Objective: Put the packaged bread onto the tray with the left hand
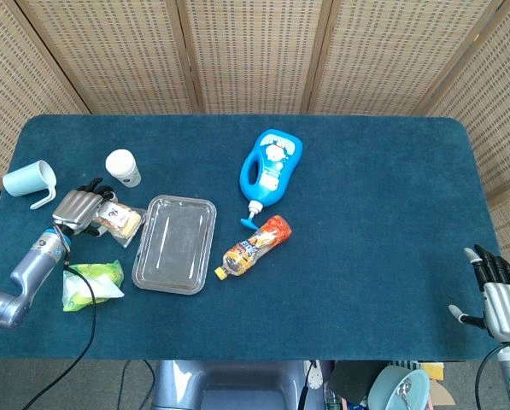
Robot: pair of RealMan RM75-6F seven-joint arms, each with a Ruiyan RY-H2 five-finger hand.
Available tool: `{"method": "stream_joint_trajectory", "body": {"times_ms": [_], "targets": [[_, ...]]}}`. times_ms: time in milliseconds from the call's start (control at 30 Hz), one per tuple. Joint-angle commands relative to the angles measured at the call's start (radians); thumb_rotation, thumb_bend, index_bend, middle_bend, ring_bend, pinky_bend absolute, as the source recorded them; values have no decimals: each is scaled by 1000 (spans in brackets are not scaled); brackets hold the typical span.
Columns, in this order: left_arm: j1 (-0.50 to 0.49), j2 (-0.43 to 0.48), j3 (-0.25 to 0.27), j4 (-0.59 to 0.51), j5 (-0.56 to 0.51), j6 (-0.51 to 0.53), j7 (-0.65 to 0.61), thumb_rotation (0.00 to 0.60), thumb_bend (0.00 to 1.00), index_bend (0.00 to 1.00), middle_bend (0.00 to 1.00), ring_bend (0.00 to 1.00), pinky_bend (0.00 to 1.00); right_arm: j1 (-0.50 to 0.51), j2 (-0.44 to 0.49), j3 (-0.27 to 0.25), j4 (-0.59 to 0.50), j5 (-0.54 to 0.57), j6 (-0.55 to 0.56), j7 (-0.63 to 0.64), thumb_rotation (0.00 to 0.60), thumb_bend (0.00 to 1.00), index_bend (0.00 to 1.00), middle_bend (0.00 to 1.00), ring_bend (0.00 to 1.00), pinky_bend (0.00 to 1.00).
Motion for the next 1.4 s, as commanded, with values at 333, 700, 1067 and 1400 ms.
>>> {"method": "stream_joint_trajectory", "body": {"times_ms": [333, 700, 1067, 1400], "targets": [[-29, 65, -64, -202, -96, 7, 202, 600, 356, 403, 194, 31, 190, -18, -10, -16, 54, -29, 30, 68, 600, 181, 0, 0, 0, 0], [-87, 45, -108, -320, -193, -8, 387, 600, 356, 403, 194, 31, 182, -37, -7, -25, 99, -54, 68, 137, 600, 181, 0, 0, 0, 0], [-170, -65, -110, -292, -264, -75, 491, 600, 341, 402, 183, 31, 158, -61, -9, -24, 129, -59, 108, 180, 600, 181, 0, 0, 0, 0], [-161, 54, -98, -442, -351, -73, 545, 600, 145, 111, 0, 0, 0, -70, -10, -21, 120, -60, 122, 169, 600, 181, 0, 0, 0, 0]]}}
